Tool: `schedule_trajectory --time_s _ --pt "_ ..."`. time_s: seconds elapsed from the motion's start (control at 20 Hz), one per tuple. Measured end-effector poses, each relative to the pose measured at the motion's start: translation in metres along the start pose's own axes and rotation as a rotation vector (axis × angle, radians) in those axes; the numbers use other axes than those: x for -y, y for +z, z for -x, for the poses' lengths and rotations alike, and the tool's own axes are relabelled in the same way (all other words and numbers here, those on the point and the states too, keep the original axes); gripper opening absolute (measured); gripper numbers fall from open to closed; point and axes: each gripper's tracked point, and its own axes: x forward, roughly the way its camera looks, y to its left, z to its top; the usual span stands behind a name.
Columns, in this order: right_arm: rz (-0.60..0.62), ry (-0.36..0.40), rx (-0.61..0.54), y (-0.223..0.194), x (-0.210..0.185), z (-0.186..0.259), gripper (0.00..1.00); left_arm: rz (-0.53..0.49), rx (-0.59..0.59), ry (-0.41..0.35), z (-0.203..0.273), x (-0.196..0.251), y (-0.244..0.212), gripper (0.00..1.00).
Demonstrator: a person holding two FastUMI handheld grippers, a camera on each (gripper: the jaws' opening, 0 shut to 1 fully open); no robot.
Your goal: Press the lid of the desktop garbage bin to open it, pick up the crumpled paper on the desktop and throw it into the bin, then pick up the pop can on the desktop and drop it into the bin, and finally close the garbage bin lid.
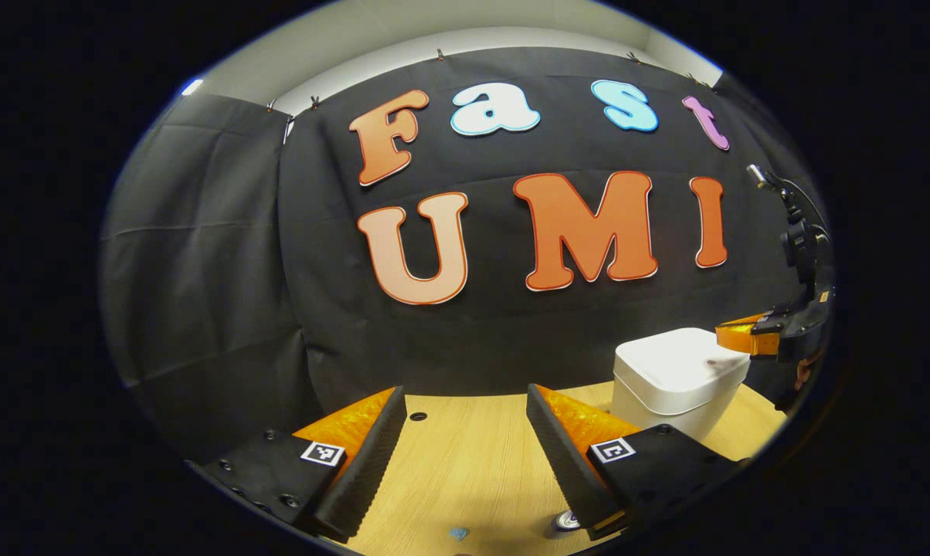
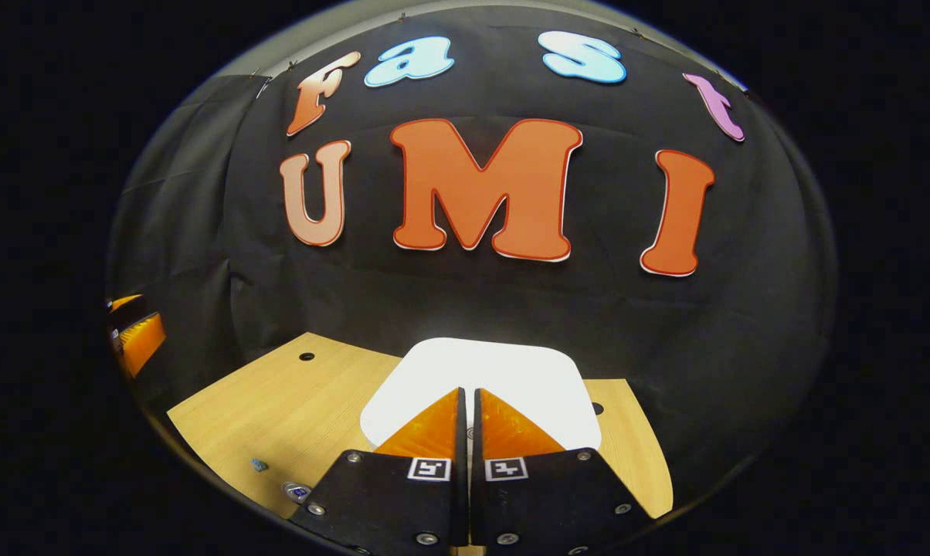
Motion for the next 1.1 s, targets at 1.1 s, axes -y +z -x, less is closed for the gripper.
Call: schedule_trajectory --time_s 1.1 --pt "0.11 0.129 0.142 0.026 0.003 0.015 0.01 -0.002 -0.122 0.01 0.002 0.027 -0.031 1.0"
